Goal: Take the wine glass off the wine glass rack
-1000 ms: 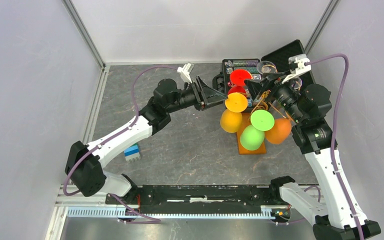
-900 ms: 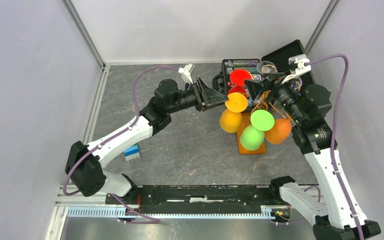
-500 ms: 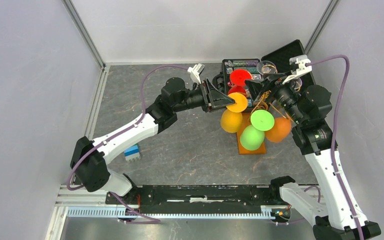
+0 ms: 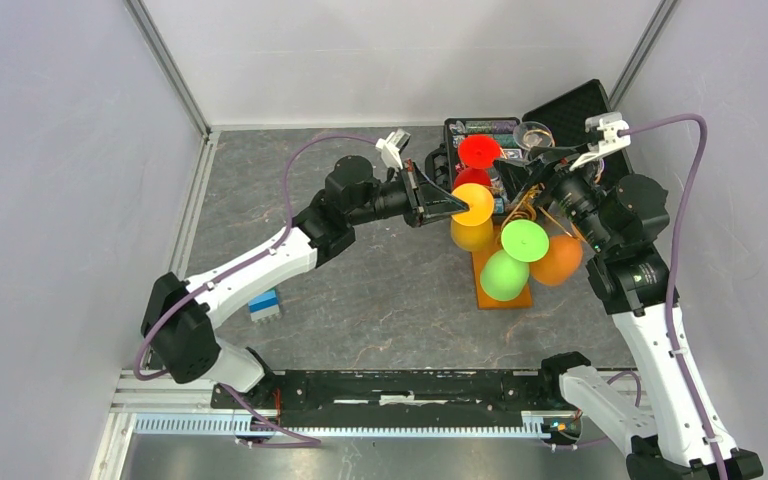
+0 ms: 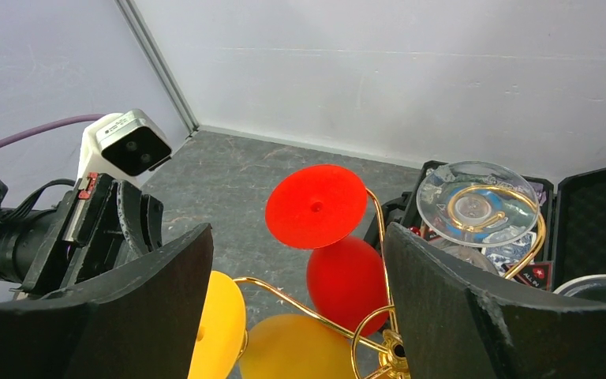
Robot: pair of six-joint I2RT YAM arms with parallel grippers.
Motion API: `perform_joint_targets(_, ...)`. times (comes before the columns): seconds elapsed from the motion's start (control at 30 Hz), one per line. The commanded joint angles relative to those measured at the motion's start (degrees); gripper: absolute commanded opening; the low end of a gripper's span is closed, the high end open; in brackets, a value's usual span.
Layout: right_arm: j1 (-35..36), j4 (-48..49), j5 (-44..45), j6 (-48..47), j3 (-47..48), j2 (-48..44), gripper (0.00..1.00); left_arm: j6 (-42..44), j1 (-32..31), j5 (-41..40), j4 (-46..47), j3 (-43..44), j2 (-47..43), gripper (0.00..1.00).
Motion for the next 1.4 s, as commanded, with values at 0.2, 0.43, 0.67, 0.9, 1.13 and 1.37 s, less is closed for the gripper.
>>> perform_joint_targets(0.2,-0.18,1.87,1.41,1.00,-0.76,-0.92,0.83,1.02,-0.10,-4.18,-1.27,0.62,-5.67,0.02)
perform_joint_targets(0.43,-0.13,1.94,1.69,0.98,-0.98,-1.11,0.84,1.70,-0.10,-4.72,-2.03,1.17,-4.90,0.39)
perform_joint_targets(0.67,-0.17,1.98,2.39,0.74,-1.38,-1.55,0.84,2.13,-0.36,-4.93,-2.78,1.52,-4.70,0.36)
perform_joint_targets(0.9,-0.11,1.97,3.05,0.66,-2.04,-1.91,0.84,3.12,-0.53,-5.81,-4.50,2.03,-5.73,0.04)
perform_joint_targets(1.13,-0.16,2.06,3.25,0.58,-1.75,-2.20,0.84,3.14,-0.88,-7.27,-4.08,2.70,-7.48,0.02)
perform_joint_targets(1.37,-0.17,2.05,3.89,0.59,-1.89,-3.00,0.84,4.74,-0.89,-13.08,-3.03,4.45,-7.59,0.02)
